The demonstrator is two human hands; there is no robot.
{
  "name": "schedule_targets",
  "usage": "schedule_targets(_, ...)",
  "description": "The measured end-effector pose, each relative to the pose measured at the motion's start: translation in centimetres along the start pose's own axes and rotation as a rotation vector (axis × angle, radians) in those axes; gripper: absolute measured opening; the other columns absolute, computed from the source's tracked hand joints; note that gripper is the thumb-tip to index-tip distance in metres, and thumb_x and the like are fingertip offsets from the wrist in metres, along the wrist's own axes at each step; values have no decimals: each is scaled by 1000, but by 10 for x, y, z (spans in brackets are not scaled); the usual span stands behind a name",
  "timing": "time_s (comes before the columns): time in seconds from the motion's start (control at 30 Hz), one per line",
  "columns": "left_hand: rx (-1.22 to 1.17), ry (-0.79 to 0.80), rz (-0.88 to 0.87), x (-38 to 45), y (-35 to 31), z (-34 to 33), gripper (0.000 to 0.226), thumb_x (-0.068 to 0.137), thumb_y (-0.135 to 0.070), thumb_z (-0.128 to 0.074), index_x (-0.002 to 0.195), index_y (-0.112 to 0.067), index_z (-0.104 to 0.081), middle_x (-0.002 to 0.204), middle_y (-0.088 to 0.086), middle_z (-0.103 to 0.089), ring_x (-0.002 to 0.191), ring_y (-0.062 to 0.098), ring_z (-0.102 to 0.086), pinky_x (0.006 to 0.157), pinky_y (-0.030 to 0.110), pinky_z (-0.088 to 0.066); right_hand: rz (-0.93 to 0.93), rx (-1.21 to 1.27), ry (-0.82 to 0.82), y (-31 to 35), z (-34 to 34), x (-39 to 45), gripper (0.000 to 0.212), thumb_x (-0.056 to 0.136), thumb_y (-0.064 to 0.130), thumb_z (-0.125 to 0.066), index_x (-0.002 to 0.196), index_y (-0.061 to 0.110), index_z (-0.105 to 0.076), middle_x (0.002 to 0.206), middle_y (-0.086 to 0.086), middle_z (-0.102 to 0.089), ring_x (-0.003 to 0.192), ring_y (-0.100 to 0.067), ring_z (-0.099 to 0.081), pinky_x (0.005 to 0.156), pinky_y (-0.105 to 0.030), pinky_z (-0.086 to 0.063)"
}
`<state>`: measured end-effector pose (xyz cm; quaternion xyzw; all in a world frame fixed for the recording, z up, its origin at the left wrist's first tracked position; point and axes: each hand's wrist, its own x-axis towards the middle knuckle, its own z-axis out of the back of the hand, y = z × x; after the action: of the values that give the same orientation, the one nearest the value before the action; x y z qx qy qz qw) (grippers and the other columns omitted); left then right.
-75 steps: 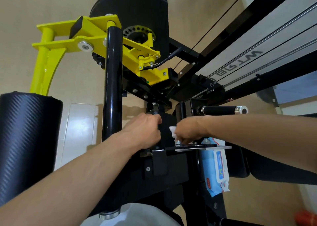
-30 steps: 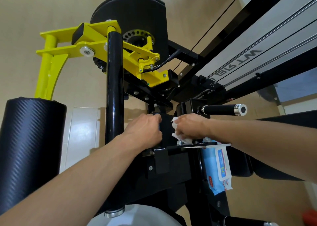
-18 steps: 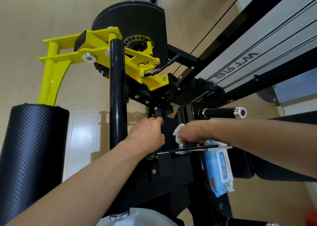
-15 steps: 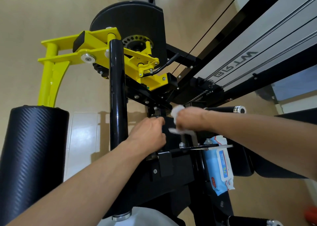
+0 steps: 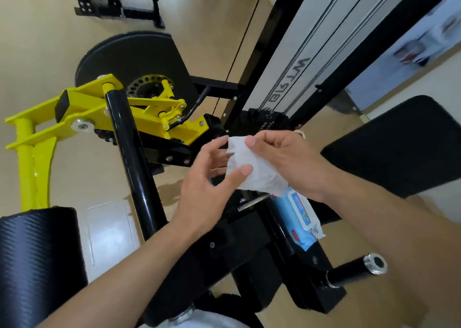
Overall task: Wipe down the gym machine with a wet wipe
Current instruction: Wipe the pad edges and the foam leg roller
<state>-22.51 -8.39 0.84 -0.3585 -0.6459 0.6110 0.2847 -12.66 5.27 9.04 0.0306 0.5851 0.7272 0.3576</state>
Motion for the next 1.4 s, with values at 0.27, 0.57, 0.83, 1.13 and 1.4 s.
schedule_targets(0.27, -173, -2, -18, -87, -20, -29, 21, 81, -34, -77, 88, -16, -68, 74, 3, -67, 68, 15, -63, 61, 30, -52, -51, 283, -82, -45, -24, -106, 25, 81, 41, -75, 83, 16, -71, 94, -18, -72, 86, -25, -67, 86, -46, -56)
schedule_targets(0.57, -23, -155, 226, -220, 92, -58, 4, 90, -14, -72, 89, -17, -70, 71, -6, -65, 68, 9, -60, 57, 18, -48, -467, 460, 279, -206, -62, -210, 37, 97, 25, -65, 124, 0, -66, 117, -19, -73, 99, -25, -72, 85, -34, -59)
schedule_targets(0.83, 269, 30, 408, -262, 204, -63, 30, 85, -11, -80, 76, -39, -73, 83, -9, -74, 85, 22, -69, 85, 42, -57, -616, 197, 330, -340, -94, -204, 25, 90, 8, -68, 115, 6, -68, 109, -12, -76, 106, -31, -72, 94, -48, -55)
schedule_targets(1.13, 740, 381, 54, -192, 309, -56, 64, 93, -32, -70, 147, -47, -39, 138, -34, -44, 93, -21, -49, 91, -3, -29, 35, -443, -515, -447, -108, -87, 39, 94, -4, -56, 118, 20, -76, 125, 7, -71, 119, -11, -63, 106, -27, -47)
schedule_targets(1.4, 1026, 659, -76, -175, 346, -45, 70, 100, -36, -58, 156, -46, -17, 160, -29, -16, 145, -1, -24, 100, -1, 0, 522, -852, -465, -552, -143, -125, 24, 101, 16, -60, 107, 1, -77, 134, -11, -66, 140, -30, -48, 110, -50, -44)
